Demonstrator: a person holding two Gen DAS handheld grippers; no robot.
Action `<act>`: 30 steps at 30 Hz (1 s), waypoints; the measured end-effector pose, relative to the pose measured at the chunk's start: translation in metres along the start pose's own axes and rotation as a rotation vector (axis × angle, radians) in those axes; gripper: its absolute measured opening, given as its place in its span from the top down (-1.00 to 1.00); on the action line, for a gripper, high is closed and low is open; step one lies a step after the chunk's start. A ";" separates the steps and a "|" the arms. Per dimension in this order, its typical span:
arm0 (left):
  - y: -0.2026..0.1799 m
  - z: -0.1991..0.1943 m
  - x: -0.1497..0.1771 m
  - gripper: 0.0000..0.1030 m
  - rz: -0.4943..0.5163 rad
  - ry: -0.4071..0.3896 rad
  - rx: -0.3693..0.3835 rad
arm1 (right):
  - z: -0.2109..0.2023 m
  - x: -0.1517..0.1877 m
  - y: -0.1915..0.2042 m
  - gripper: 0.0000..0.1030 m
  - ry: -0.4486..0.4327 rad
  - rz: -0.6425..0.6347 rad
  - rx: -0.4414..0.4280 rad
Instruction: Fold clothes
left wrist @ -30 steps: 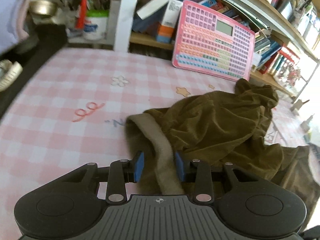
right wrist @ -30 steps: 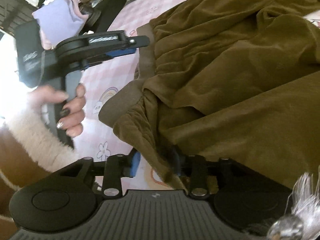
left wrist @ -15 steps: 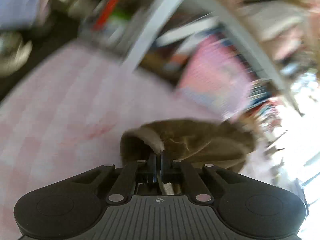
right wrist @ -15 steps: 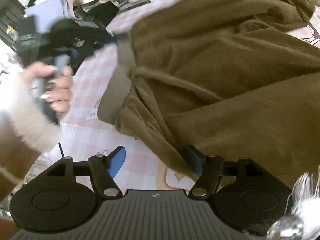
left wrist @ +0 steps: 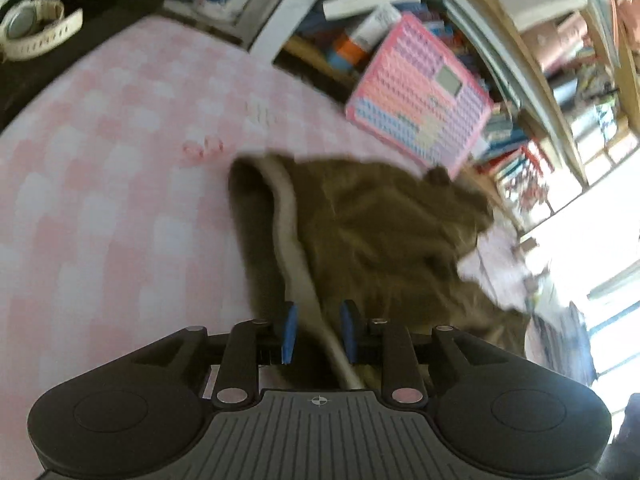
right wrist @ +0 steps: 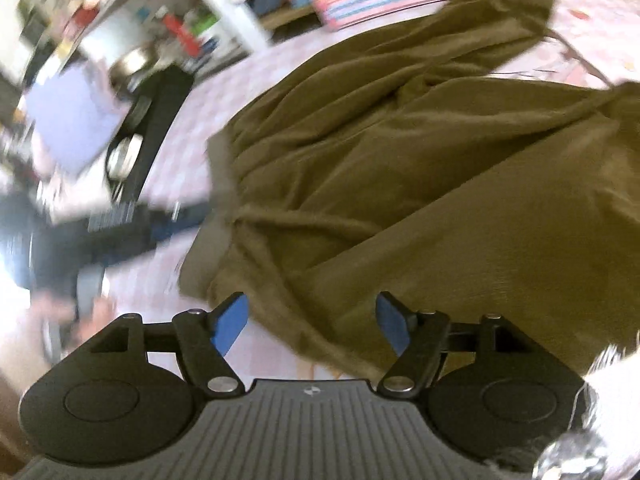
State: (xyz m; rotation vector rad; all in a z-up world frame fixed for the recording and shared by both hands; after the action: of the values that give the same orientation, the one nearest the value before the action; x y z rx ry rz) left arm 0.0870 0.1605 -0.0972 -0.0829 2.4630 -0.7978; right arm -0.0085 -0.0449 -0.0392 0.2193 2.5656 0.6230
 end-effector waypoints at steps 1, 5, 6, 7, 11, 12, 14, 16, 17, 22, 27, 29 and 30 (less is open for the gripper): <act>-0.001 0.000 0.005 0.54 -0.009 0.006 0.004 | -0.003 -0.002 -0.007 -0.34 -0.012 0.026 0.008; -0.005 -0.003 0.018 0.83 -0.030 0.011 0.033 | 0.001 -0.007 -0.029 -0.34 -0.028 0.105 0.048; -0.007 -0.005 0.020 0.94 -0.030 0.008 0.041 | 0.002 -0.007 -0.034 -0.34 -0.028 0.124 0.058; -0.009 -0.011 0.018 0.94 -0.036 -0.014 0.051 | 0.002 -0.005 -0.037 -0.34 -0.027 0.137 0.066; -0.001 -0.033 0.006 0.99 -0.004 -0.086 -0.007 | -0.007 0.000 -0.045 -0.33 -0.038 0.160 0.084; 0.012 -0.031 0.006 1.00 -0.011 -0.080 -0.053 | -0.009 0.000 -0.049 -0.33 -0.044 0.166 0.090; 0.036 -0.032 0.006 1.00 -0.053 -0.067 -0.114 | -0.014 0.000 -0.056 -0.33 -0.058 0.175 0.109; 0.050 -0.041 0.006 1.00 -0.071 -0.077 -0.146 | -0.021 -0.002 -0.066 -0.33 -0.078 0.182 0.137; 0.053 -0.047 0.005 1.00 -0.075 -0.091 -0.143 | -0.025 -0.003 -0.073 -0.33 -0.092 0.189 0.159; 0.020 -0.057 -0.005 0.99 -0.015 -0.153 -0.036 | -0.045 -0.006 -0.120 -0.33 -0.141 0.247 0.268; -0.037 -0.030 0.011 0.99 0.083 -0.094 0.067 | -0.052 -0.003 -0.136 -0.33 -0.151 0.281 0.295; -0.040 -0.022 0.025 0.99 0.090 -0.053 0.052 | -0.056 0.000 -0.137 -0.33 -0.159 0.284 0.293; -0.034 -0.019 0.033 0.99 0.084 -0.027 0.032 | -0.059 0.003 -0.140 -0.33 -0.164 0.291 0.292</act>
State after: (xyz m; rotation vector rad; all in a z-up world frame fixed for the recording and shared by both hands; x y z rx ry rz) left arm 0.0456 0.1351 -0.0811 0.0205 2.4103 -0.7945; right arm -0.0456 -0.1905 -0.0598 0.7209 2.4738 0.3103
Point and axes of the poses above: each gripper's, at about its wrist camera, not at the fingertips, and z roughly the way its jaws point, y to its left, x to its underside, the point moved 7 cm from there along z, roughly the way its jaws point, and after that the axes turned 1 degree about z, right-handed, at the moved point
